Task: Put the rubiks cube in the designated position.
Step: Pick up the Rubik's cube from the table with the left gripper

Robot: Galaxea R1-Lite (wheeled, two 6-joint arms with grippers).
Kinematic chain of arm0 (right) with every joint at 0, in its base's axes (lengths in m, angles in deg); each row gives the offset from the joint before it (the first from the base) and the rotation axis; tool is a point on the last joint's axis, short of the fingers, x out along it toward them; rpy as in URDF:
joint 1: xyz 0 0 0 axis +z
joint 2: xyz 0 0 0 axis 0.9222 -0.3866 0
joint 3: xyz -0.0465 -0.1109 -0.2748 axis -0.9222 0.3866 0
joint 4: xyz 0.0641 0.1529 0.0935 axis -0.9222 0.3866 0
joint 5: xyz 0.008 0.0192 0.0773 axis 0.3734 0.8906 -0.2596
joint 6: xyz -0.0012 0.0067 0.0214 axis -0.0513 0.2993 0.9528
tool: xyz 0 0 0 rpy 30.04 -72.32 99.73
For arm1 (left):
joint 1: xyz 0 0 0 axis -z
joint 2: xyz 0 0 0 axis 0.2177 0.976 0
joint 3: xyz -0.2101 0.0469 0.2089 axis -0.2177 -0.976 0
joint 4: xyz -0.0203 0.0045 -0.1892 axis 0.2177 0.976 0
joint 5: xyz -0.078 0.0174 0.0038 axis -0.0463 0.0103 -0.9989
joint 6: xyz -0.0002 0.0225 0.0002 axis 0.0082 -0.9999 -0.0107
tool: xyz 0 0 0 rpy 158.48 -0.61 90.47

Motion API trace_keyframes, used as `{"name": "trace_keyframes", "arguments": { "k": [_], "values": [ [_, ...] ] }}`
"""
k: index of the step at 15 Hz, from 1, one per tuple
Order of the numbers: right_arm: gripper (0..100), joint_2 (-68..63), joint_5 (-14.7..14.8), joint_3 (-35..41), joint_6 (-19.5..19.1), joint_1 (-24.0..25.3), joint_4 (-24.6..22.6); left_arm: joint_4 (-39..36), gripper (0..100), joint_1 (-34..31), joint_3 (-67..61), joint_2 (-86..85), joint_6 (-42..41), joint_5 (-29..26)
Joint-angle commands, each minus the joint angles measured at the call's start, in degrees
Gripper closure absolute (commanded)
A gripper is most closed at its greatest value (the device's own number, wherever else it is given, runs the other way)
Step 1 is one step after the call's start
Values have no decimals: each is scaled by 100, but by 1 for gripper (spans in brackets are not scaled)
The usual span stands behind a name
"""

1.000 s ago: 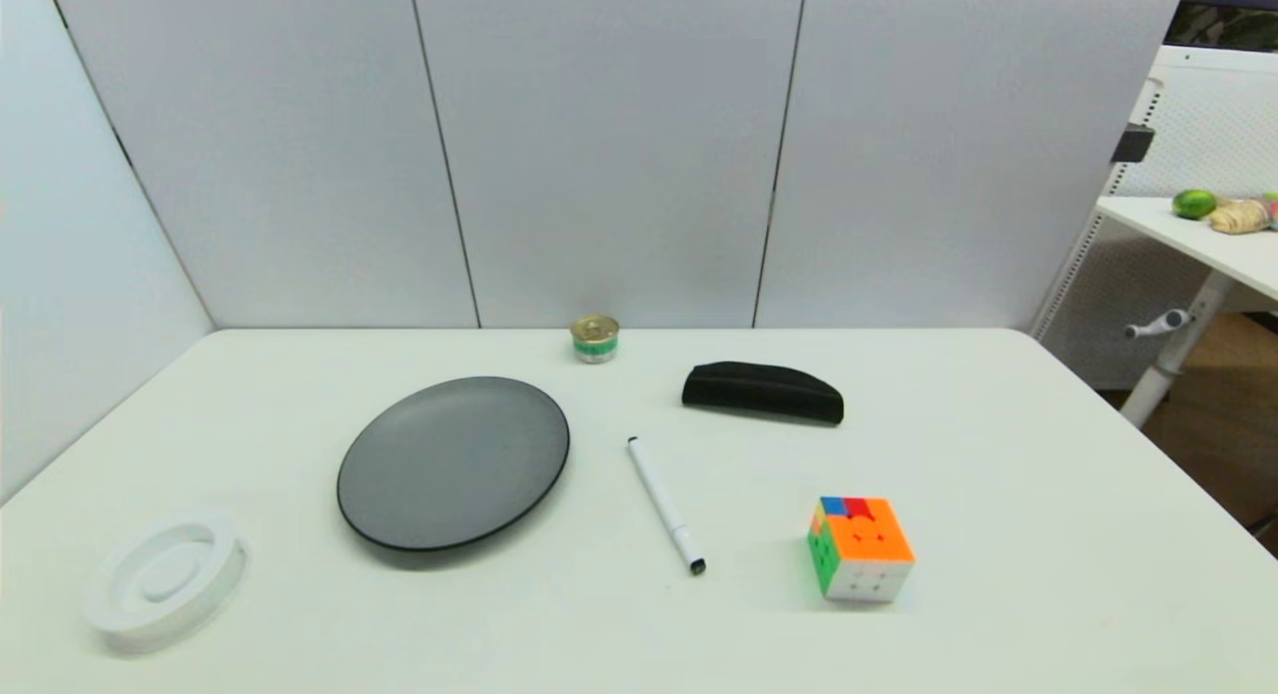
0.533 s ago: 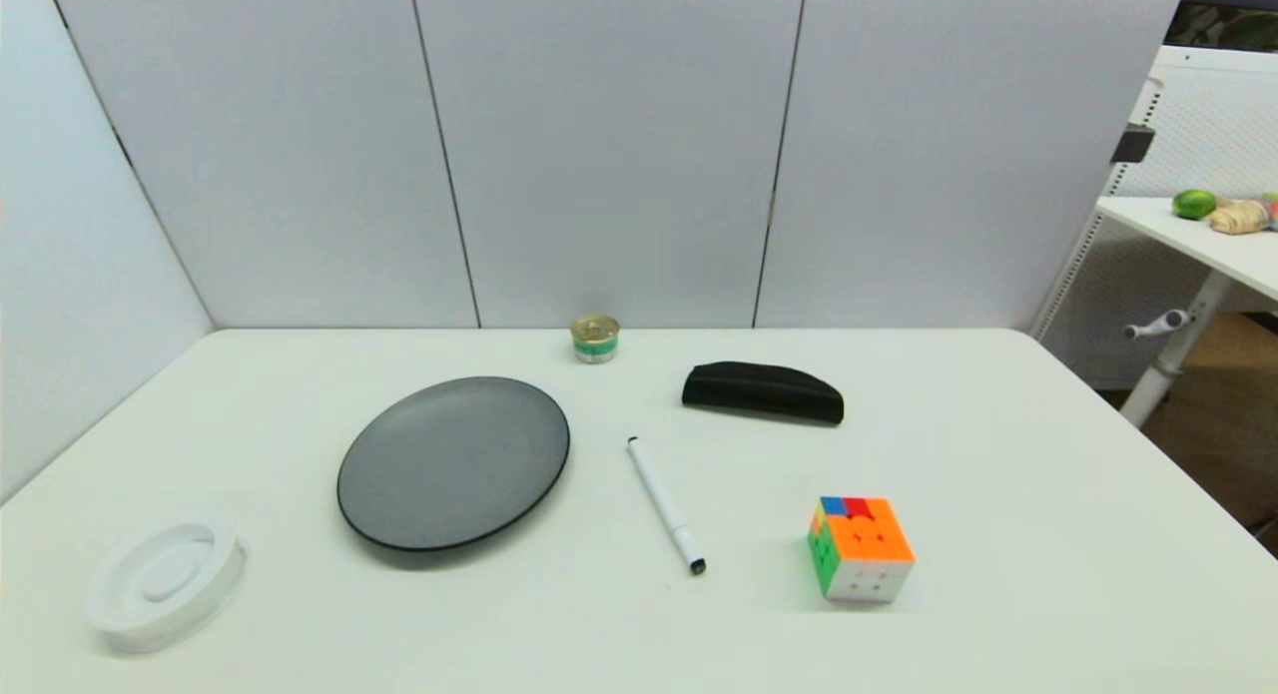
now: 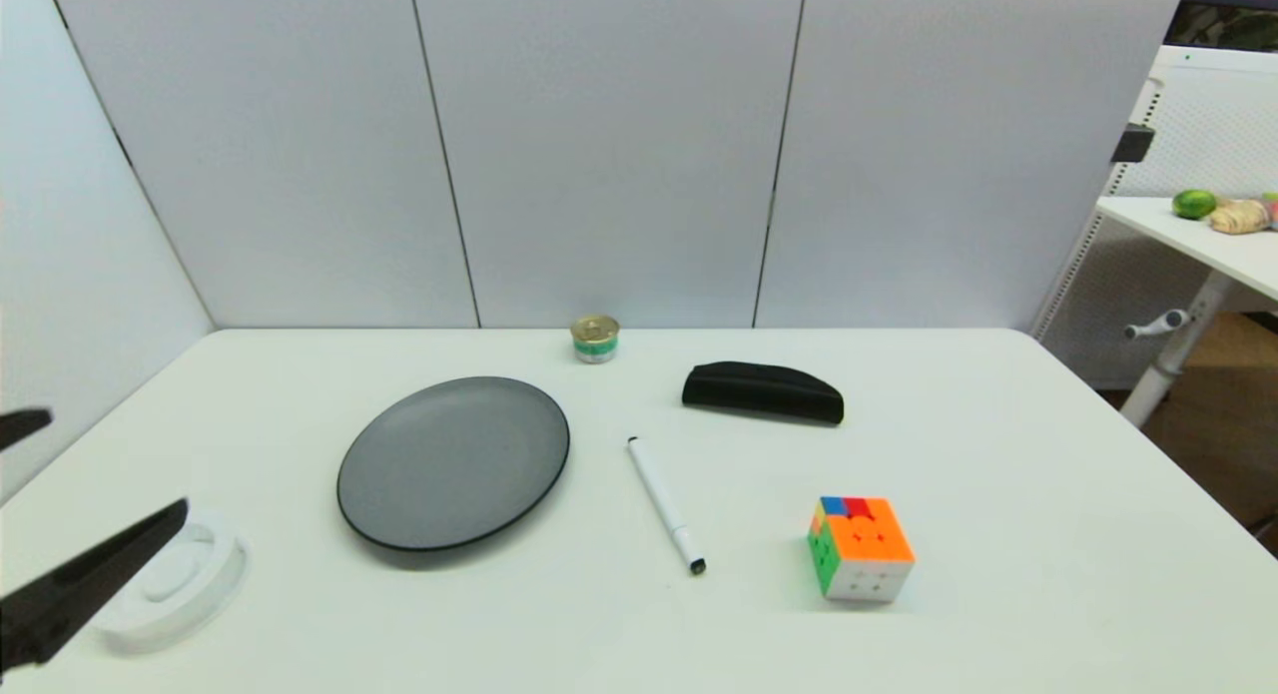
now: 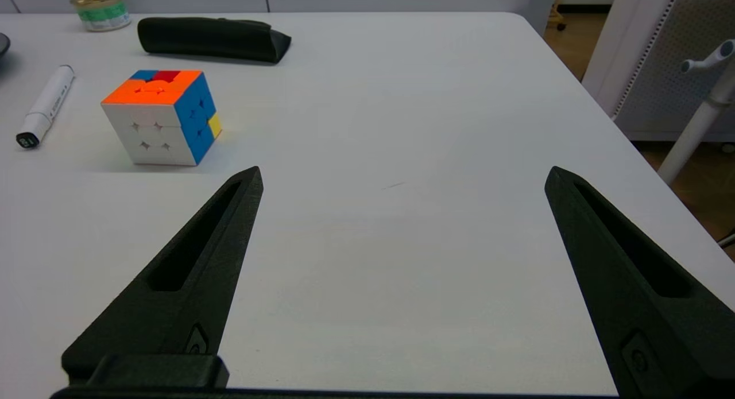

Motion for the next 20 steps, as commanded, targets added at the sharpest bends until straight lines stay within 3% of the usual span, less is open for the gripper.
{"name": "trace_keyframes", "arguments": {
  "k": [1, 5, 12, 20],
  "values": [
    [0, -9, -1, 7, -1, 1, -1, -148, 0, 1288, 3174, 4449, -1761, -935],
    [0, -9, -1, -1, -1, 1, -1, 37, 0, 2457, 4563, 6093, -1717, -952],
    [0, -9, -1, -1, -1, 1, -1, 37, 0, 3776, 5301, 7191, -1321, -970],
    [0, -9, -1, -1, -1, 1, -1, 45, 0, 4453, 5705, 7833, -987, -1093]
  ]
}}
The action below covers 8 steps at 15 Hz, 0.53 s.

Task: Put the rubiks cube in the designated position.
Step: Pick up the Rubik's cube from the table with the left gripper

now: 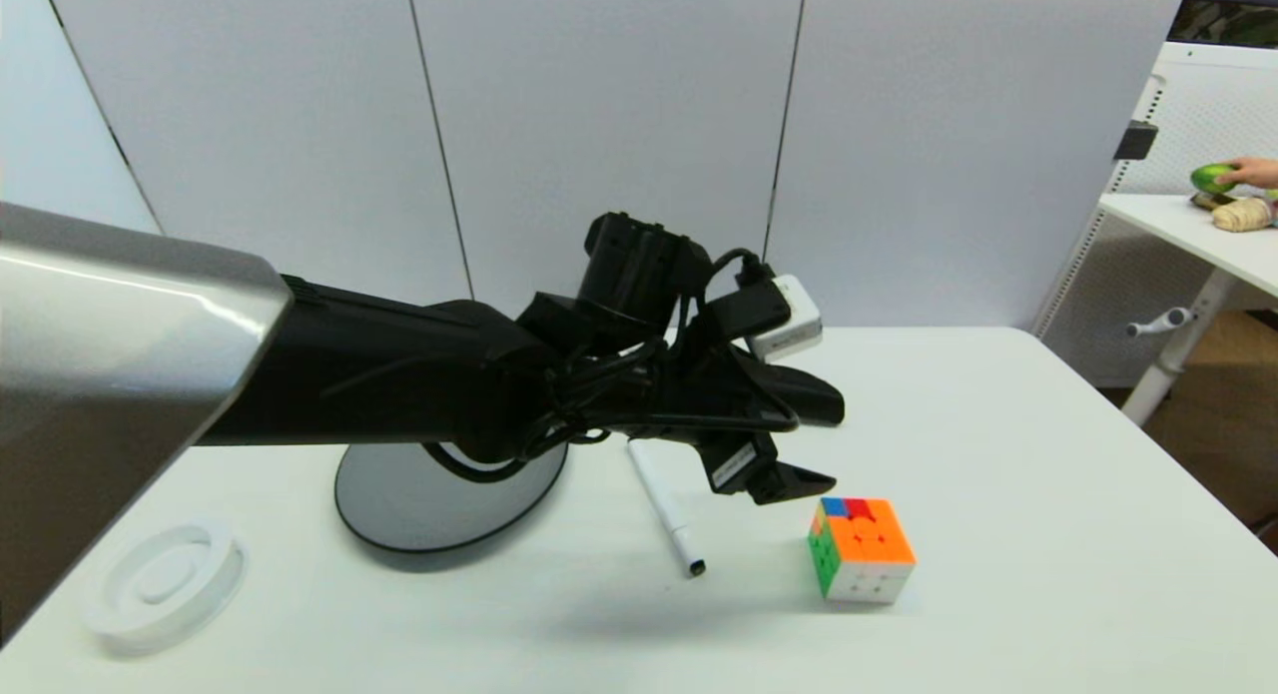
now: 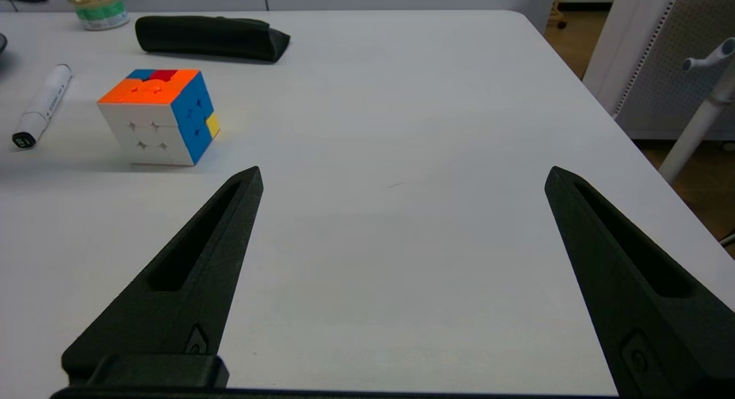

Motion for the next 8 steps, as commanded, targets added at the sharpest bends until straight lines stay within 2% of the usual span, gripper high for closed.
{"name": "trace_keyframes", "arguments": {
  "k": [1, 3, 8],
  "values": [
    [0, -9, -1, -1, 1, 1, -1, 11, 0, 196, -19, 181, 1, -70],
    [0, -9, -1, -1, 1, 1, -1, 29, 0, 257, -142, 216, 1, -290],
    [0, -9, -1, -1, 1, 1, -1, 2, 0, 477, -142, 462, 1, -316]
  ]
}}
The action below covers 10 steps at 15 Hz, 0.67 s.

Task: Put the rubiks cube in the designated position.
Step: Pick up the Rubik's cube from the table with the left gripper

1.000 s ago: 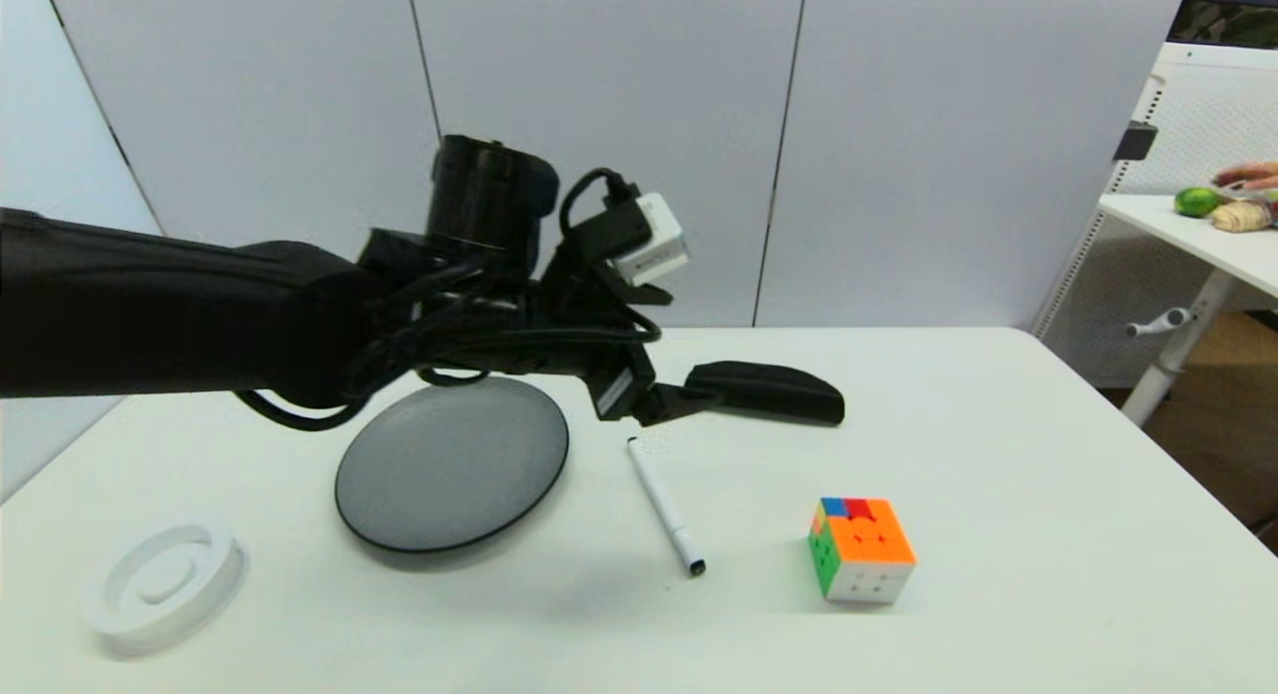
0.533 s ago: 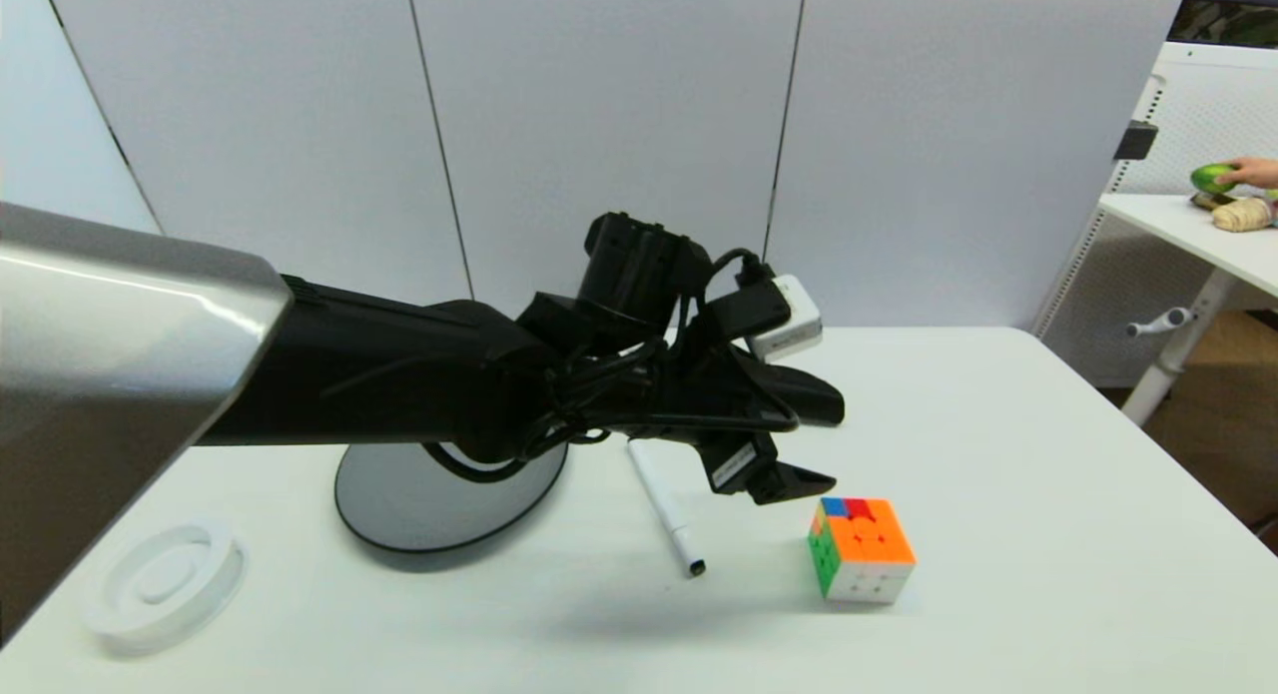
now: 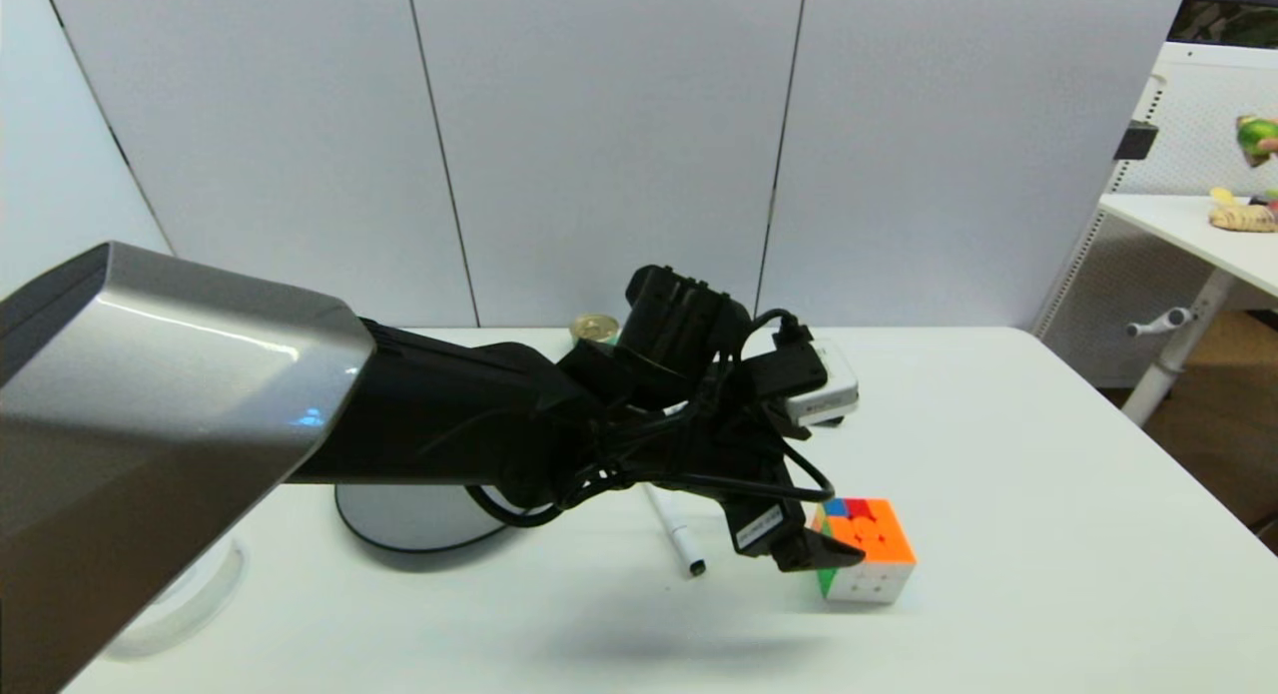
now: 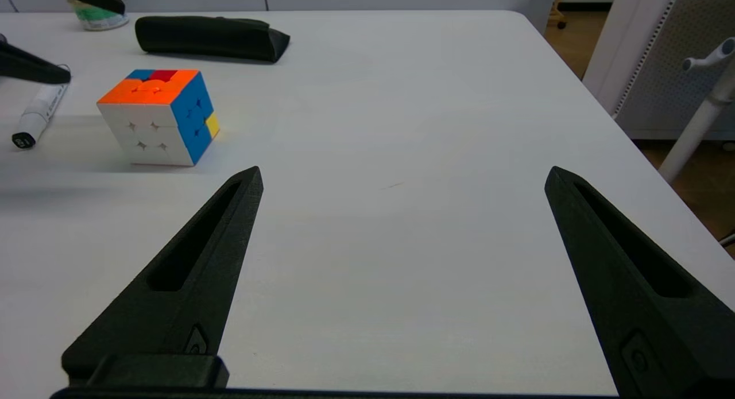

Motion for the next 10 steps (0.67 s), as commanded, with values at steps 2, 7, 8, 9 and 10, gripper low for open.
{"name": "trace_keyframes", "arguments": {
  "k": [2, 7, 8, 9, 10],
  "values": [
    [0, -9, -1, 1, 1, 1, -1, -64, 0, 182, 37, 285, -25, -14],
    [0, -9, -1, 1, 1, 1, -1, -433, 0, 217, 169, 698, -25, -5],
    [0, -9, -1, 1, 1, 1, -1, -442, 0, 217, 301, 839, -25, -5],
    [0, -9, -1, 1, 1, 1, -1, -450, 0, 208, 371, 926, -25, -5],
    [0, -9, -1, 1, 1, 1, -1, -442, 0, 208, 406, 988, -16, -5]
  ]
}}
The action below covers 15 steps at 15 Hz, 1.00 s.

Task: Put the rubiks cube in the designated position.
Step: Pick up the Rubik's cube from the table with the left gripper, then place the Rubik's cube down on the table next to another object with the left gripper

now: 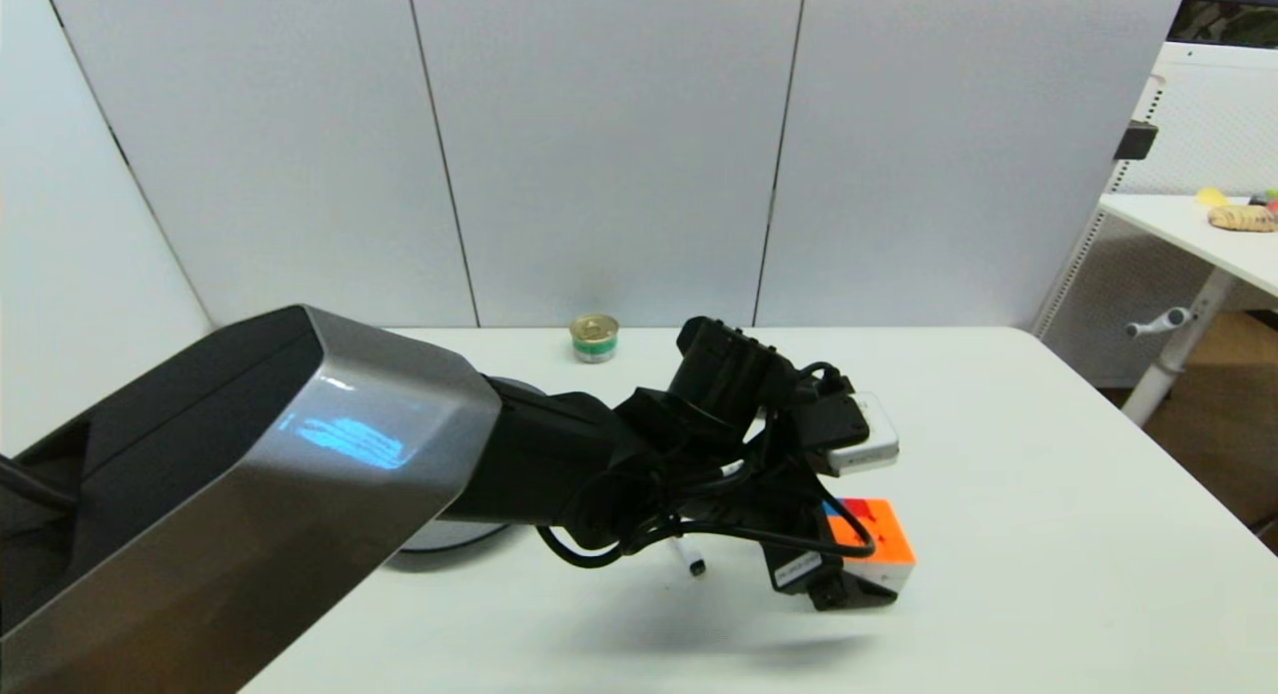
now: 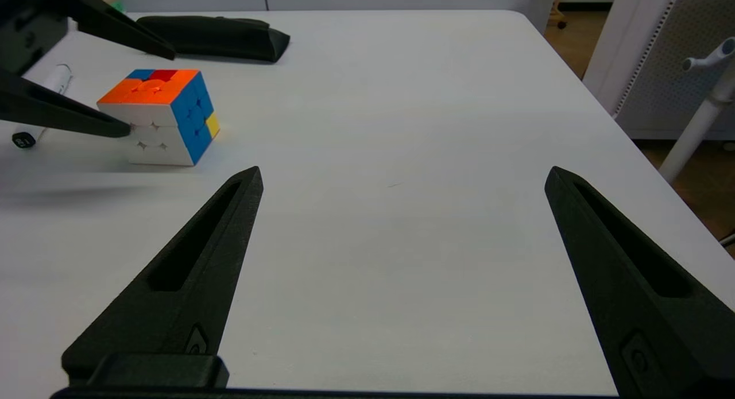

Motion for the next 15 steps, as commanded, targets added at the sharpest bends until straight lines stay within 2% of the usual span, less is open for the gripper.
{"name": "trace_keyframes", "arguments": {
  "k": [1, 3, 4, 12, 15],
  "values": [
    [0, -9, -1, 1, -1, 1, -1, -6, 0, -5, 216, 381, -8, -5],
    [0, -9, -1, 1, -1, 1, -1, 20, 0, -5, 207, 416, -8, -5],
    [0, -9, -1, 10, -1, 1, -1, 38, 100, -5, 189, 425, -8, -5],
    [0, -9, -1, 1, -1, 1, -1, 530, 100, -23, 409, 21, 71, 13],
    [0, -9, -1, 1, -1, 1, -1, 793, 100, -331, 629, -348, 98, 21]
  ]
}}
